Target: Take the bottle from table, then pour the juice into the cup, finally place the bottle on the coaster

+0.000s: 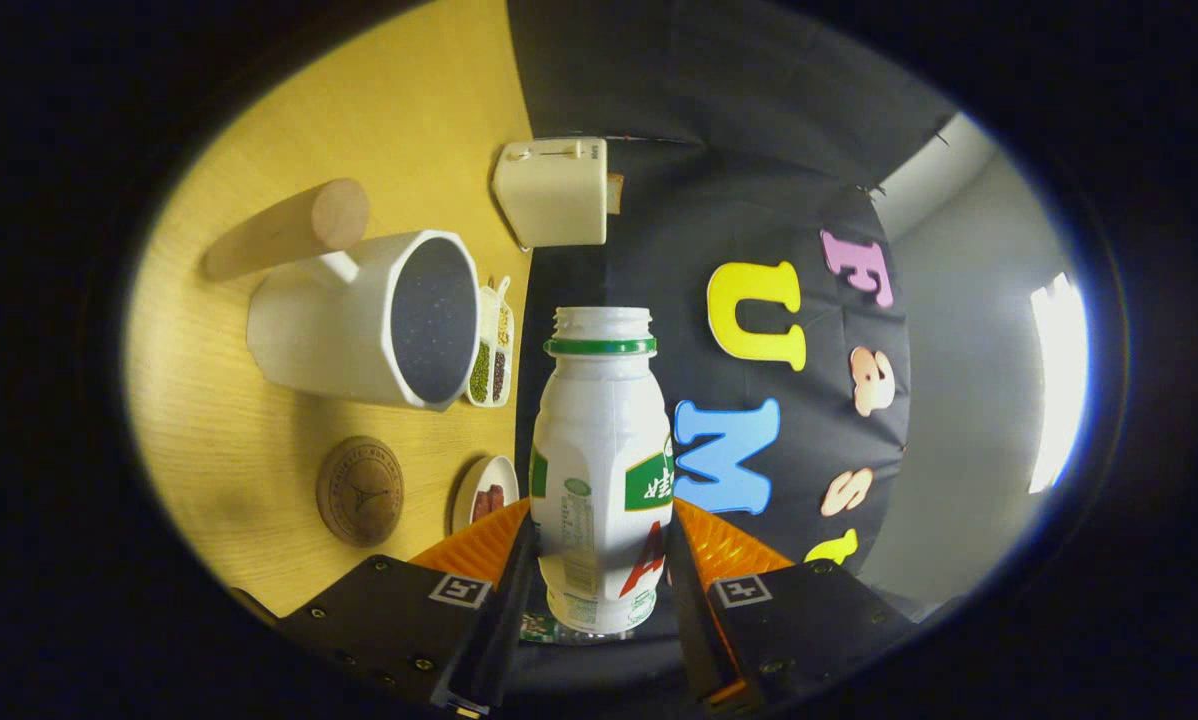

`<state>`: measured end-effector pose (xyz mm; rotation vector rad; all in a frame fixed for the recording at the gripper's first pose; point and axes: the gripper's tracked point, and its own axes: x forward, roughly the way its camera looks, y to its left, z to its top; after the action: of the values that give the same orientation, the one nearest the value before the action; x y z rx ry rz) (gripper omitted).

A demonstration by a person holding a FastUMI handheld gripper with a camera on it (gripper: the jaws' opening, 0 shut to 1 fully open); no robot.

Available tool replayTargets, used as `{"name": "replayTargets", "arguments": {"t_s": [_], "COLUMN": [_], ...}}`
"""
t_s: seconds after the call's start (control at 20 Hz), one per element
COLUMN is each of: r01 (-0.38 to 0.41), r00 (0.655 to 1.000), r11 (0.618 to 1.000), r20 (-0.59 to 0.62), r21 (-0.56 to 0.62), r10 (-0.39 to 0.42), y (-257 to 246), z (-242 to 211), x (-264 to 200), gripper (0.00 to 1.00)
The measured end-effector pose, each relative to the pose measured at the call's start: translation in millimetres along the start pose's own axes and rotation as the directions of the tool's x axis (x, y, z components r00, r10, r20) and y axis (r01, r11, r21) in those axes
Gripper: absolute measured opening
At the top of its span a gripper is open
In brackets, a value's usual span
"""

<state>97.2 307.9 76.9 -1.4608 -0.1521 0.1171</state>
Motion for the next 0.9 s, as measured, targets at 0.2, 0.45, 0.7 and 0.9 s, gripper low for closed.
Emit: {"name": "replayTargets", "arguments": {"t_s": [0.2, 0.45, 0.7, 0.9], "r01": [-0.005, -0.066, -0.148, -0.248], "r00": [1.0, 0.998, 0.987, 0.964], "r11": [0.965, 0.806, 0.541, 0.31], "r20": [-0.003, 0.021, 0.087, 0.202], "r21": [0.262, 0.588, 0.828, 0.918], "r10": [0.006, 0.067, 0.138, 0.172], "y": [5, 26, 42, 58], "z": [-9, -17, -31, -15], "x": [6, 12, 21, 27], "gripper": [0.66, 0.66, 0.66, 0.66]}}
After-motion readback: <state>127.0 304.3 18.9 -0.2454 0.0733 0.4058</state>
